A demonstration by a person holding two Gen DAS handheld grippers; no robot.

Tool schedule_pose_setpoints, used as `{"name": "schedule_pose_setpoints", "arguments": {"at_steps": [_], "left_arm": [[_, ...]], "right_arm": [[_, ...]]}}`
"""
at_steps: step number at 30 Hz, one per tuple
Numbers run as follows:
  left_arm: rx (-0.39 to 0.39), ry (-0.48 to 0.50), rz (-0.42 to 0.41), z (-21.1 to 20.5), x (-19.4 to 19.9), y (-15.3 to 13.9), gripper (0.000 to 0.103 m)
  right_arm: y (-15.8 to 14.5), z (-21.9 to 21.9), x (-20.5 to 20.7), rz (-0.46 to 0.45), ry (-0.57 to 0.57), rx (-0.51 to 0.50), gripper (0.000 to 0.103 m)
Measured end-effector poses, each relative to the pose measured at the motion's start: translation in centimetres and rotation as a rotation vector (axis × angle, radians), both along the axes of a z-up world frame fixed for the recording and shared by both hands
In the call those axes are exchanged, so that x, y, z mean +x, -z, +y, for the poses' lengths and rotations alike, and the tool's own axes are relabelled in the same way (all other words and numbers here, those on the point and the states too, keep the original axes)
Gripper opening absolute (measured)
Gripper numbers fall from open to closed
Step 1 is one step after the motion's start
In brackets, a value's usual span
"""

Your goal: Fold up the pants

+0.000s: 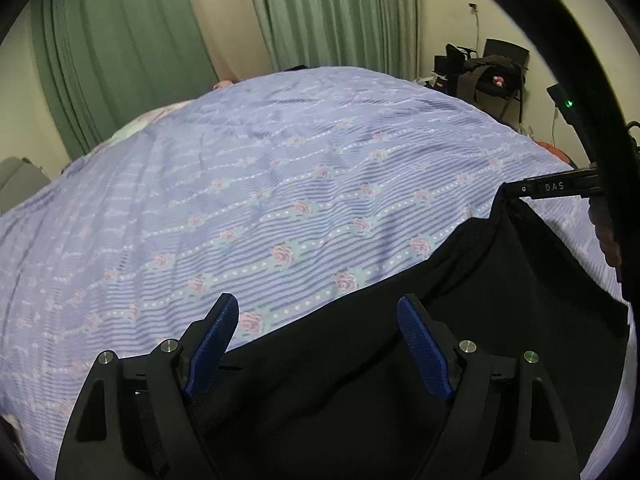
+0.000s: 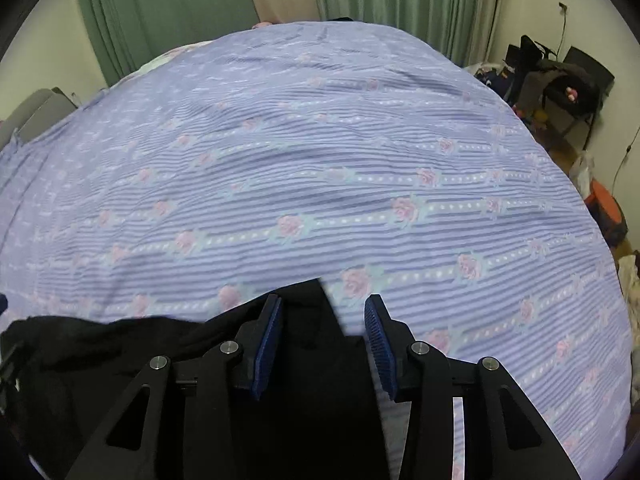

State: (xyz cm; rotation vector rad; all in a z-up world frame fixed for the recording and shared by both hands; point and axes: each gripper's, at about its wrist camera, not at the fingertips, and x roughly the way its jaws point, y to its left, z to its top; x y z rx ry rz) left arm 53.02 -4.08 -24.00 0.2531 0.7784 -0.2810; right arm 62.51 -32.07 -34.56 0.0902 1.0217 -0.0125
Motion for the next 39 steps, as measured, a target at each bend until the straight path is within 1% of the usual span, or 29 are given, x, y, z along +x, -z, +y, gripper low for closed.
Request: {"name": "schedule_pose_setpoints", "arguments": {"at_steps": [1, 3, 6, 7, 8, 9, 10, 12, 16, 17, 18, 20, 23, 26, 27, 28, 30, 31, 34, 36, 37, 38, 39], "left_arm": [[-0.002, -0.007, 0.002, -0.1, 0.1, 0.1, 0.083], [-0.009, -0.011, 0.007, -0.2, 0.1, 0.2, 0.083], [-0.010, -0.015, 0.013, -0.1, -0.1, 0.5, 0.083], [-0.011, -0.017, 0.019, -0.1, -0.2, 0.6, 0.083], [-0.013, -0.022, 0.031, -0.1, -0.1, 0.9, 0.083], [-0.015, -0.025, 0.040, -0.1, -0.1, 1.0, 0.083], [-0.016, -0.025, 0.048, -0.1, -0.1, 1.2, 0.082], [-0.006, -0.020, 0.053, -0.3, -0.3, 1.5, 0.083], [0.016, -0.013, 0.051, -0.6, -0.5, 1.9, 0.083], [0.013, -0.015, 0.056, -0.6, -0.5, 1.9, 0.083], [0.010, -0.018, 0.059, -0.5, -0.4, 2.0, 0.083], [-0.001, -0.028, 0.066, -0.4, -0.4, 2.0, 0.083], [-0.018, -0.049, 0.074, 0.1, -0.3, 1.9, 0.083], [-0.036, -0.062, 0.078, 0.3, -0.2, 1.8, 0.082], [-0.038, -0.061, 0.079, 0.3, -0.2, 1.8, 0.082], [-0.037, -0.060, 0.078, 0.2, -0.2, 1.8, 0.082], [-0.030, -0.059, 0.076, -0.1, -0.1, 1.8, 0.082], [-0.029, -0.056, 0.074, -0.1, -0.1, 1.8, 0.082], [-0.010, -0.045, 0.065, -0.4, -0.2, 1.8, 0.082], [0.006, -0.038, 0.060, -0.5, -0.2, 1.9, 0.083], [0.009, -0.039, 0.060, -0.5, -0.2, 2.0, 0.083], [0.008, -0.042, 0.063, -0.5, -0.2, 2.1, 0.083], [0.007, -0.046, 0.066, -0.4, -0.2, 2.1, 0.083]], "right_arm": [[-0.1, -0.2, -0.1, 0.003, 0.003, 0.001, 0.043], [-0.8, -0.4, -1.6, -0.029, -0.016, 0.007, 0.043], [-0.9, -0.1, -3.1, -0.034, -0.079, 0.043, 0.043], [-0.5, 0.1, -3.2, -0.017, -0.096, 0.039, 0.043], [-0.1, 0.1, -3.1, -0.002, -0.102, 0.034, 0.041], [0.4, 0.2, -2.9, 0.011, -0.103, 0.027, 0.034], [0.9, 0.2, -2.7, 0.022, -0.096, 0.034, 0.032], [1.6, 0.0, -2.4, 0.032, -0.076, 0.063, 0.031], [2.4, 0.4, -2.2, 0.046, -0.070, 0.054, 0.031], [2.4, 0.5, -2.2, 0.043, -0.072, 0.053, 0.020], [2.4, 0.5, -2.1, 0.047, -0.076, 0.045, 0.002], [2.2, 0.7, -2.1, 0.067, -0.095, 0.053, 0.002], [1.2, 0.6, -2.7, 0.043, -0.108, 0.042, 0.002], [0.2, 0.3, -3.2, 0.008, -0.131, 0.060, 0.002], [0.1, 0.4, -3.1, 0.009, -0.139, 0.056, 0.003], [0.3, 0.6, -2.8, 0.020, -0.143, 0.061, 0.005], [0.9, 0.7, -2.2, 0.056, -0.140, 0.083, 0.028], [1.1, 0.6, -2.0, 0.057, -0.128, 0.081, 0.029], [2.0, 0.7, -1.6, 0.059, -0.117, 0.057, 0.029], [2.4, 0.6, -1.5, 0.055, -0.110, 0.069, 0.027], [2.4, 0.8, -1.5, 0.051, -0.113, 0.065, 0.020], [2.4, 1.0, -1.5, 0.051, -0.126, 0.061, 0.003], [2.3, 1.1, -1.6, 0.061, -0.134, 0.060, 0.003]]}}
